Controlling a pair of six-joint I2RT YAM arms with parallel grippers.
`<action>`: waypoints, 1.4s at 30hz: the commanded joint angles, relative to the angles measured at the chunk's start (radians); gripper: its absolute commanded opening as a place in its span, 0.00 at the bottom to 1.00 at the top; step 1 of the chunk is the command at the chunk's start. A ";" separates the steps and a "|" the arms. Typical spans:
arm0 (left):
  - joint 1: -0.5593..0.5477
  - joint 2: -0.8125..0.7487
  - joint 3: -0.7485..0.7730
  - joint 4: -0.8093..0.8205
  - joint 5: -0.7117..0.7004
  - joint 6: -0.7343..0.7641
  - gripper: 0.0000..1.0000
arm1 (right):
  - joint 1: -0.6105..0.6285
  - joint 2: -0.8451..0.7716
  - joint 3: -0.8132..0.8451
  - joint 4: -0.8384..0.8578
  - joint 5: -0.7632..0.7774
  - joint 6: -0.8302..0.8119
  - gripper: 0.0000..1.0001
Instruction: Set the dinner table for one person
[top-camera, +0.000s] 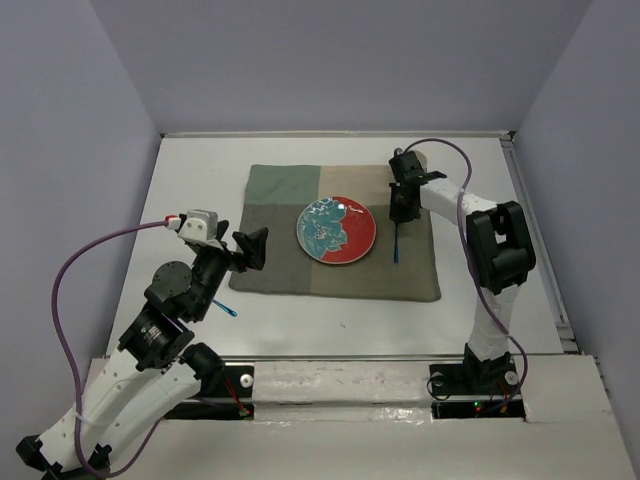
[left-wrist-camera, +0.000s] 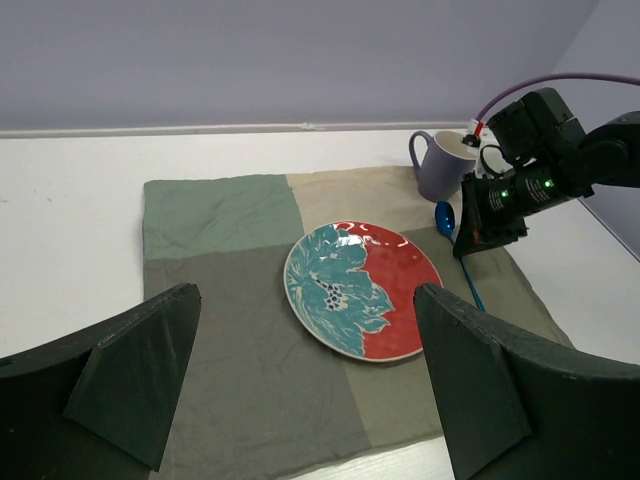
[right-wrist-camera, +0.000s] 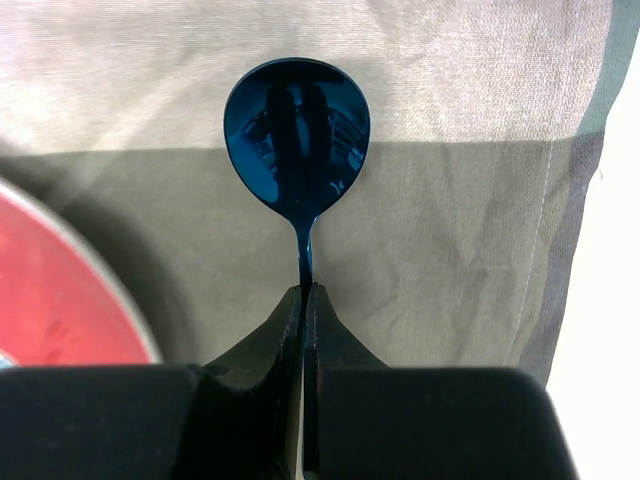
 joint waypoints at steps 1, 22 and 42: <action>0.007 0.010 -0.008 0.052 -0.001 0.016 0.99 | -0.003 0.013 0.024 0.028 0.051 0.017 0.01; 0.049 0.027 -0.013 0.055 -0.075 0.011 0.99 | 0.163 -0.300 -0.095 0.095 -0.113 -0.009 0.51; 0.062 -0.050 0.308 -0.060 -0.590 0.005 0.99 | 0.757 0.112 0.211 0.637 -0.336 -0.156 0.51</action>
